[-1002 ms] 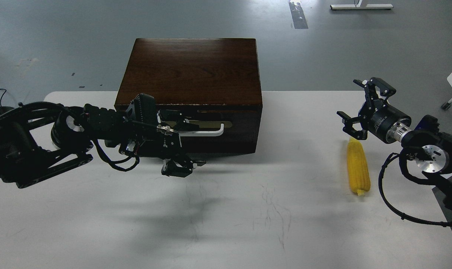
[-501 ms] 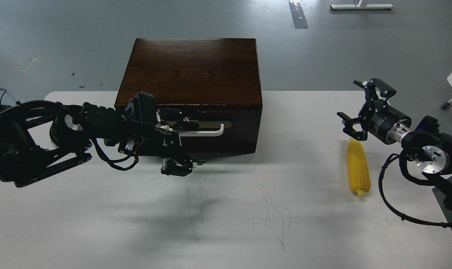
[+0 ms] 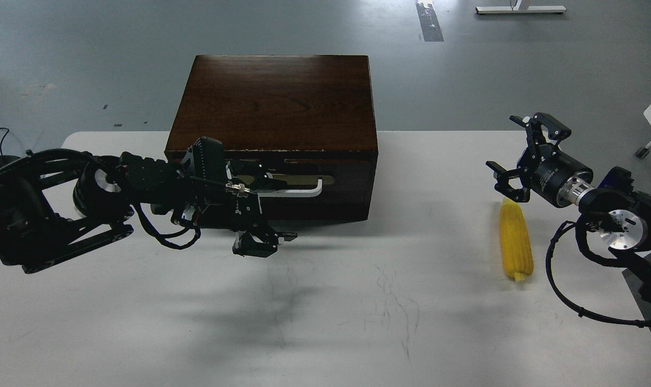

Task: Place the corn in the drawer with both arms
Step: 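Adjust the left gripper's hold on the drawer handle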

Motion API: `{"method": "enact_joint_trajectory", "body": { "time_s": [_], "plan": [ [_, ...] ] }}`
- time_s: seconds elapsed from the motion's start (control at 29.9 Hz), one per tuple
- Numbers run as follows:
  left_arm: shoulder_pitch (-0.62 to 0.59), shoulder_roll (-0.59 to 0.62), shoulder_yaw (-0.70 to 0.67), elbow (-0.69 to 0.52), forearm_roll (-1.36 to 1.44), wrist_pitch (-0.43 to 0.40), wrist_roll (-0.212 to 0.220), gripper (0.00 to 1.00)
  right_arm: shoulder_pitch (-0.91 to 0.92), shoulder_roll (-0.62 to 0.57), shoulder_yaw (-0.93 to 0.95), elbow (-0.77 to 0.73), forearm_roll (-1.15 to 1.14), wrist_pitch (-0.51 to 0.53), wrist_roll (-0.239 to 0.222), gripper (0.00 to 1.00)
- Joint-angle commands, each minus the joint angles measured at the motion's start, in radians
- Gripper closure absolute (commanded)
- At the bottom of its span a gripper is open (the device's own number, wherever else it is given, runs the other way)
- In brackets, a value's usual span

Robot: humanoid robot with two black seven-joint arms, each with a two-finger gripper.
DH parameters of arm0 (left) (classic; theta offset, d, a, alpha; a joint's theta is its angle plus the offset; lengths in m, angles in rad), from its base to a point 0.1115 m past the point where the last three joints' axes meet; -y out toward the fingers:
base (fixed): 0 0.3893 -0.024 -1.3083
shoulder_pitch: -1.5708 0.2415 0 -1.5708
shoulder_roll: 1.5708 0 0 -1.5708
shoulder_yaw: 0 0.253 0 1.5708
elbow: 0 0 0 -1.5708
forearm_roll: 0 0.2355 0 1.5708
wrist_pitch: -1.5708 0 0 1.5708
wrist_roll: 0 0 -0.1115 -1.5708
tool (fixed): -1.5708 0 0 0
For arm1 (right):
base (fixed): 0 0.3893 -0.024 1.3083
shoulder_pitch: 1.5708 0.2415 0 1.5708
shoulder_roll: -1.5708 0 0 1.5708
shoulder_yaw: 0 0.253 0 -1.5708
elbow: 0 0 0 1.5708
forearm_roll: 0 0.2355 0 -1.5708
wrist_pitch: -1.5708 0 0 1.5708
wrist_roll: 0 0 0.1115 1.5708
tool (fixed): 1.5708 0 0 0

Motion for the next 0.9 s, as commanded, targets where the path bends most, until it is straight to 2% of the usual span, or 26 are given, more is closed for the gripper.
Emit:
{"method": "enact_joint_trajectory", "body": {
  "time_s": [0.0, 0.87],
  "plan": [
    [-0.001, 0.005, 0.0, -0.006, 0.0, 0.0, 0.0, 0.01, 0.0, 0.0, 0.0, 0.0, 0.001, 0.0, 0.002, 0.0],
    [0.008, 0.026, 0.0, -0.06, 0.0, 0.0, 0.0, 0.01, -0.001, -0.003, 0.0, 0.001, 0.001, 0.0, 0.0, 0.0]
  ]
}}
